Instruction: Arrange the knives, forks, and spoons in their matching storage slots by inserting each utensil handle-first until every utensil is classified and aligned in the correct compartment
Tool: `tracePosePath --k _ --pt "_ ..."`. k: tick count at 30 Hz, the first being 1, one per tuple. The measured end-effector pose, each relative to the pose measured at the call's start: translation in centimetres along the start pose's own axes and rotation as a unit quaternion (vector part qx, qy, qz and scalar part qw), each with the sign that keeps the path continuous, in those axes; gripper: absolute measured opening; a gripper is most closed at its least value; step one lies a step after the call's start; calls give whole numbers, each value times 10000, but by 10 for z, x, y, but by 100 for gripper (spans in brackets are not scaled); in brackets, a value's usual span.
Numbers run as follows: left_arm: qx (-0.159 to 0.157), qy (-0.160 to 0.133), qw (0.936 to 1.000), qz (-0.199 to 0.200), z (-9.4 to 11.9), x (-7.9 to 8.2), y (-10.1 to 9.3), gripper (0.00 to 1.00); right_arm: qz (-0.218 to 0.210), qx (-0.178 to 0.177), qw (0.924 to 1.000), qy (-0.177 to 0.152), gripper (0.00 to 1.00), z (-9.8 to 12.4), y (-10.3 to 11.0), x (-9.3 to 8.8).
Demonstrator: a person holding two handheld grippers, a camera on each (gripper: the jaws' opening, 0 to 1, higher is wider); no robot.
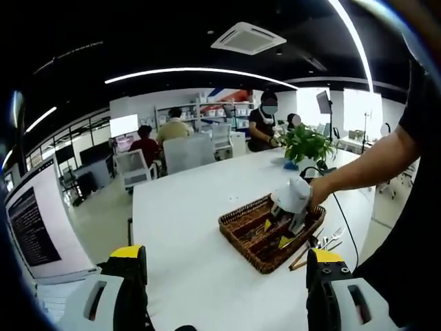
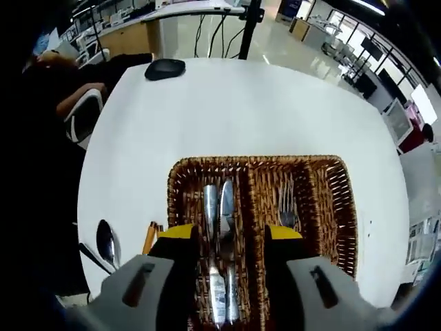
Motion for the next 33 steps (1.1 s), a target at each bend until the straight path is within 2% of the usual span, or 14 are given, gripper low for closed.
tracePosePath --k 3,7,8,10,13,16,19,20,23,24,25,26,27,33 --pt "-18 -47 10000 -35 -2 4 -1 100 -221 -301 9988 -319 67 13 -13 8" --pt "-83 -122 9999 -62 -7 11 -5 100 -738 -704 9916 -793 97 33 -32 15" --pt "-98 -140 9998 -68 -8 12 -6 100 -844 -810 9892 -880 99 38 -37 16" --pt "-133 -180 9997 -75 -11 16 -8 100 -1003 -939 9849 -1054 99 51 -42 18" --pt "-177 -233 9995 -69 -15 19 -10 100 -1168 -1284 9786 -1104 99 73 -51 10" --pt "-226 -304 9993 22 -20 24 -15 100 -1505 -1480 9668 -1440 99 98 -52 10" --pt "-278 -569 9979 144 -23 34 -28 100 -1651 -1756 9547 -1743 99 129 -56 6" --pt "-282 -580 9978 167 -25 34 -32 100 -1733 -1845 9489 -1886 99 142 -57 3" --pt "-224 -653 9975 155 -34 36 -47 100 -1859 -1888 9419 -2064 99 168 -51 -10" --pt "-198 -767 9967 194 -36 41 -50 100 -1956 -1950 9362 -2175 99 178 -48 -18" --pt "-151 -913 9952 320 -38 45 -55 100 -1930 -1947 9366 -2182 99 183 -44 -24" --pt "-133 -912 9951 344 -39 45 -59 100 -1917 -1975 9359 -2198 99 187 -39 -29" --pt "-52 -897 9955 288 -39 45 -65 100 -1981 -2041 9303 -2318 99 195 -34 -34" --pt "122 -673 9975 155 -45 35 -89 100 -2085 -1929 9250 -2523 99 213 -10 -56"
Point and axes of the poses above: the point that each gripper's makers call its tool centre point, and the gripper's own axes: z roughly backward along the fingers, y roughly to its left, x roughly out of its top, the point moved 1 cm from there along z, roughly backward along the fingers, and after that the axes turned 4 degrees about -y, right-handed, at the moved point
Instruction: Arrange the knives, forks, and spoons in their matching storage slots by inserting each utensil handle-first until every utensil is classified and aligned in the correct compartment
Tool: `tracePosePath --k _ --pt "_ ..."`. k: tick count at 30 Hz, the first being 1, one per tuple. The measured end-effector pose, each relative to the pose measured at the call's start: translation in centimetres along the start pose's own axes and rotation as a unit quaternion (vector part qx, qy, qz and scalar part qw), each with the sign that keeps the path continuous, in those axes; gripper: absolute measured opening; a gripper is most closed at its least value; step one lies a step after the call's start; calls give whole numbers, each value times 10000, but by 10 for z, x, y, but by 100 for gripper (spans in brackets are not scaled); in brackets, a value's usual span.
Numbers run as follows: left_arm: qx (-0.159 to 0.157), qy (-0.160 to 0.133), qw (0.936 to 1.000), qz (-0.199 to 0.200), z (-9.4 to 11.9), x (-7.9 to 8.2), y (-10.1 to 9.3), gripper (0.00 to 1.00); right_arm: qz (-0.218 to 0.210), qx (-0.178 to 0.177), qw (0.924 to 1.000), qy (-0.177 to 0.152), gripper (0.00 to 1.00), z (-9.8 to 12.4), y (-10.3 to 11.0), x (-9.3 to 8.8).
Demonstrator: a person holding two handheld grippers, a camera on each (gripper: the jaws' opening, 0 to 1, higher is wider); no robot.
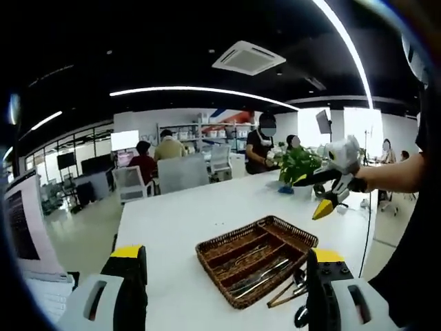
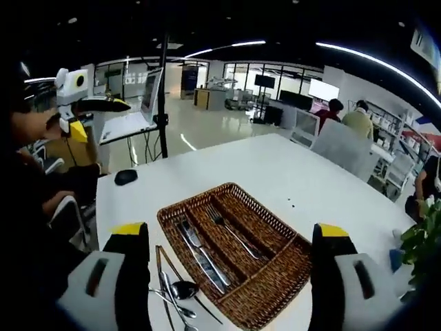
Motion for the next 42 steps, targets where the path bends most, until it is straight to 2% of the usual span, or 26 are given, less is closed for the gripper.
tracePosePath --k 3,6,9,11,13,16,20,23,27,39,42 --pt "-85 -34 9999 77 -6 -6 -6 100 -168 29 9998 -82 99 11 9 -7" --pt "-266 -7 9993 -266 -11 -8 -4 100 -351 -153 9989 -273 99 21 15 -12" --pt "-440 -113 9987 -247 -13 -1 0 100 -620 -490 9966 -241 99 34 16 -25" --pt "-589 -127 9977 -297 -13 3 2 100 -662 -592 9953 -391 99 42 18 -23" --pt "-611 -74 9972 -431 -12 3 5 100 -672 -699 9947 -344 99 49 19 -25" --pt "-617 -105 9973 -381 -10 5 9 100 -450 -673 9966 -136 99 55 21 -29" --pt "-583 -83 9974 -416 -5 2 9 100 -429 -763 9960 -197 99 64 15 -24" --pt "-531 2 9977 -420 0 -7 13 100 -370 -789 9959 -242 99 66 12 -23" --pt "-411 159 9985 -321 3 -18 17 100 -188 -654 9977 -3 99 68 14 -30" --pt "-368 260 9984 -348 3 -25 22 100 105 -545 9984 -79 99 83 9 -31" --pt "-395 367 9978 -385 2 -29 23 100 16 -579 9983 3 99 85 3 -33"
Point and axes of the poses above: the point that each gripper's makers call its tool centre point, and the gripper's own axes: z roughly backward along the fingers, y roughly to its left, x roughly out of its top, the point moved 1 cm from there along z, roughly backward along the fingers, and after that the axes turned 4 degrees about -y, right-handed, at the moved point
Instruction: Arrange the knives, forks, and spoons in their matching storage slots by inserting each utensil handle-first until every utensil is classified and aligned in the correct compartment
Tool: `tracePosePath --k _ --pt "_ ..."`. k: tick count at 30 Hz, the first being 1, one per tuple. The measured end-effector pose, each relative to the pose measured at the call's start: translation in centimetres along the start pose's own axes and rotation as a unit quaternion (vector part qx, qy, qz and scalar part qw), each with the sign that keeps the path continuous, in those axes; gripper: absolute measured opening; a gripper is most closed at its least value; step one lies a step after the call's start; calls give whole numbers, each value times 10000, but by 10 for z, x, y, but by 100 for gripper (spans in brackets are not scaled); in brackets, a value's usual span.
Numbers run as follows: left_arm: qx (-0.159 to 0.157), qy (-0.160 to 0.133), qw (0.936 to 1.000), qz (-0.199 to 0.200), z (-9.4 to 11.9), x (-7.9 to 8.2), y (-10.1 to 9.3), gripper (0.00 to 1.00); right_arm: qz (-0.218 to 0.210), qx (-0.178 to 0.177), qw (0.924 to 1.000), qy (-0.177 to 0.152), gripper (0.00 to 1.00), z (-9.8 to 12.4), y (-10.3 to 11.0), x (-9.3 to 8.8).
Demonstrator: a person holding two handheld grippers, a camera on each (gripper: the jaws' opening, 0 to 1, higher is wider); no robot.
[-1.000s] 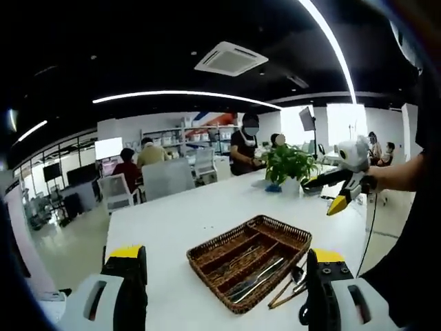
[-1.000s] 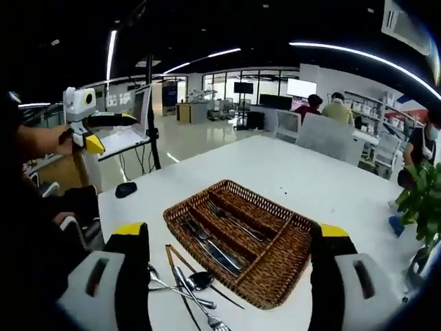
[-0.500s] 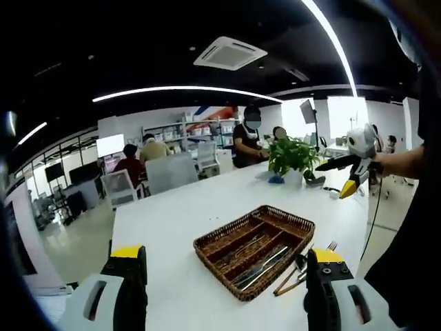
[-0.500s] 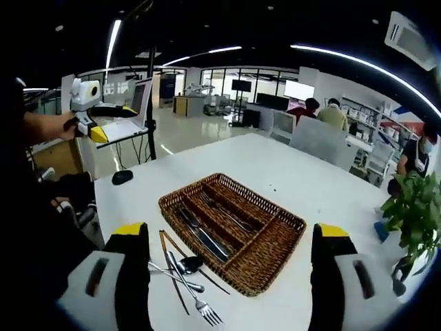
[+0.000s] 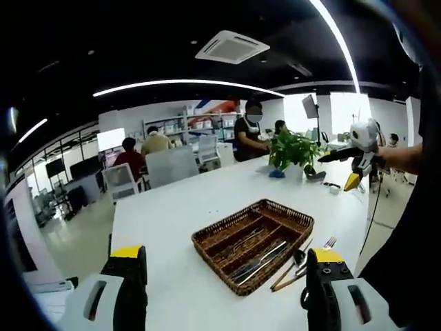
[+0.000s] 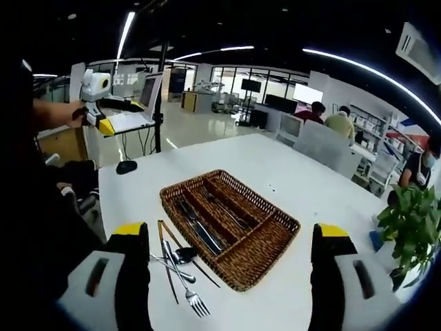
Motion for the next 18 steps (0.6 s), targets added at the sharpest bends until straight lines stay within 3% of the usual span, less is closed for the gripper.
tracePosePath --k 7,15,18 --pt "-54 171 9998 -41 4 -7 4 100 -93 40 9992 379 100 0 8 -18" --pt "-169 122 9998 44 8 -5 0 100 -68 -5 9992 383 100 1 6 -16" --pt "-124 111 9998 68 9 -3 -1 100 137 47 9997 199 100 3 5 -6"
Point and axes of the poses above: the point that each gripper's makers call its tool centre point, and the gripper's own axes: z roughly backward along the fingers, y roughly to its left, x roughly out of its top, the point moved 1 cm from there along z, roughly backward along the fingers, and after that the axes turned 4 degrees about -y, right-handed, at the moved point
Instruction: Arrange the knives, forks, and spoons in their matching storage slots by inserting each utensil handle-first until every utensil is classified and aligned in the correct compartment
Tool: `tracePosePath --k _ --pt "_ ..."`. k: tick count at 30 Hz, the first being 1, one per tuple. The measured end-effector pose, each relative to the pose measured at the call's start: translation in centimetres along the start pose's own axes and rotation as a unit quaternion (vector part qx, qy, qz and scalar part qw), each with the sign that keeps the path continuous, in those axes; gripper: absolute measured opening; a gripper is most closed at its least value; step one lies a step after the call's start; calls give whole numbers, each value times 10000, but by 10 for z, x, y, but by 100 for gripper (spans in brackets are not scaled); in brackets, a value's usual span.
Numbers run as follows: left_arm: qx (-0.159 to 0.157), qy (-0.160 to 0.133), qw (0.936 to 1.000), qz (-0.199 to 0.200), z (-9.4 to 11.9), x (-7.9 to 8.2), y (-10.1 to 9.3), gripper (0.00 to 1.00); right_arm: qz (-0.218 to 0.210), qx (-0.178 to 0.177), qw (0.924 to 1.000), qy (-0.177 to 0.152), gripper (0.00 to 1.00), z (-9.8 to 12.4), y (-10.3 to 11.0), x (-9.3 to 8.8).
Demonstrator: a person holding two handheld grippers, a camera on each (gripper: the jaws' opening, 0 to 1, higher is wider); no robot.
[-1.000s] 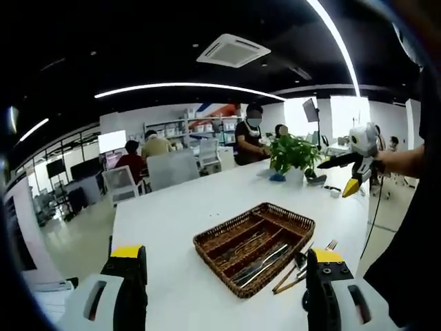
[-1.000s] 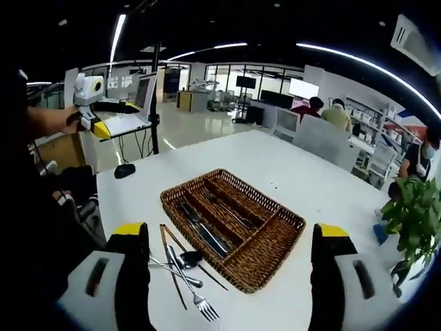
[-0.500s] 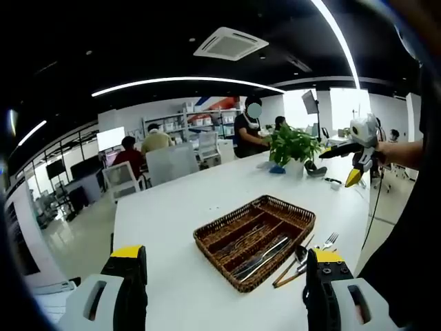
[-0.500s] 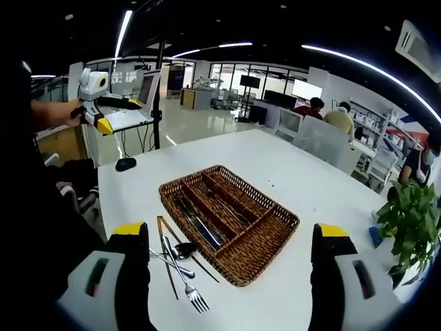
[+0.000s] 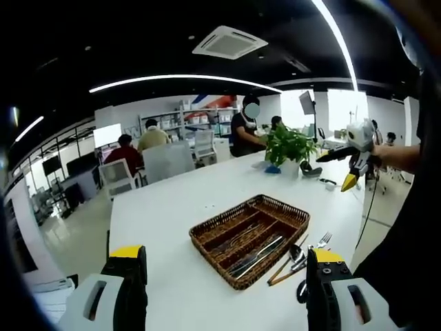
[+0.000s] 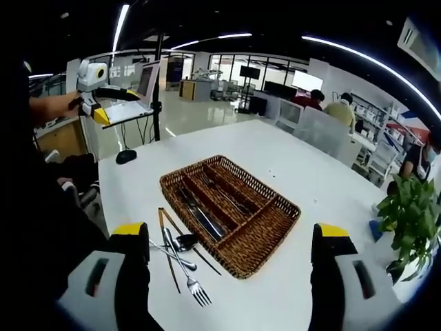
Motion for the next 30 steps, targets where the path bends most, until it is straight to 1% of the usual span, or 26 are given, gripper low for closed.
tracePosePath --k 1,2,3,4,5,8,10,15,19,20,21,22,24,25,28,30 --pt "2 -8 10000 3 1 0 0 100 286 125 9992 -241 100 -1 2 8" --pt "-2 -21 10000 6 1 1 -1 100 431 319 9981 -315 100 0 8 12" --pt "4 -18 10000 -7 2 0 -1 100 435 390 9981 -190 100 -1 9 10" --pt "3 -10 10000 -22 2 0 -2 100 490 327 9982 -94 99 -2 6 9" --pt "12 -9 10000 -24 3 -1 -1 100 530 282 9981 -106 100 -3 4 10" --pt "35 -27 10000 -1 4 -1 0 100 450 328 9984 -133 99 -5 1 15" --pt "53 -24 10000 -43 5 -1 0 100 427 354 9984 -92 99 -6 0 15" --pt "117 -49 9999 -20 8 3 -2 100 409 363 9985 70 99 -9 0 4" --pt "106 -33 9999 -6 8 3 -7 100 388 415 9983 102 99 -11 1 -4" --pt "64 -12 10000 14 8 3 -10 100 433 482 9979 56 99 -13 4 -7" --pt "55 0 10000 10 8 3 -12 100 576 563 9967 -26 99 -15 7 -7" --pt "57 22 10000 -32 8 3 -14 100 732 593 9955 69 99 -17 11 -12" --pt "40 35 10000 0 9 3 -15 100 696 648 9954 115 99 -20 16 -18" --pt "37 21 10000 14 9 4 -15 100 714 691 9950 79 99 -22 19 -20" --pt "67 22 10000 8 10 4 -15 100 670 755 9948 125 99 -27 22 -28" --pt "71 12 10000 32 10 4 -17 100 684 800 9944 82 99 -29 26 -31"
Point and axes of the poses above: the point that each gripper's makers call its tool centre point, and the gripper's own axes: z roughly backward along the fingers, y roughly to its left, x roughly out of its top, the point moved 1 cm from there along z, roughly backward along the fingers, and after that the axes turned 4 degrees about -y, right-handed, at the moved point
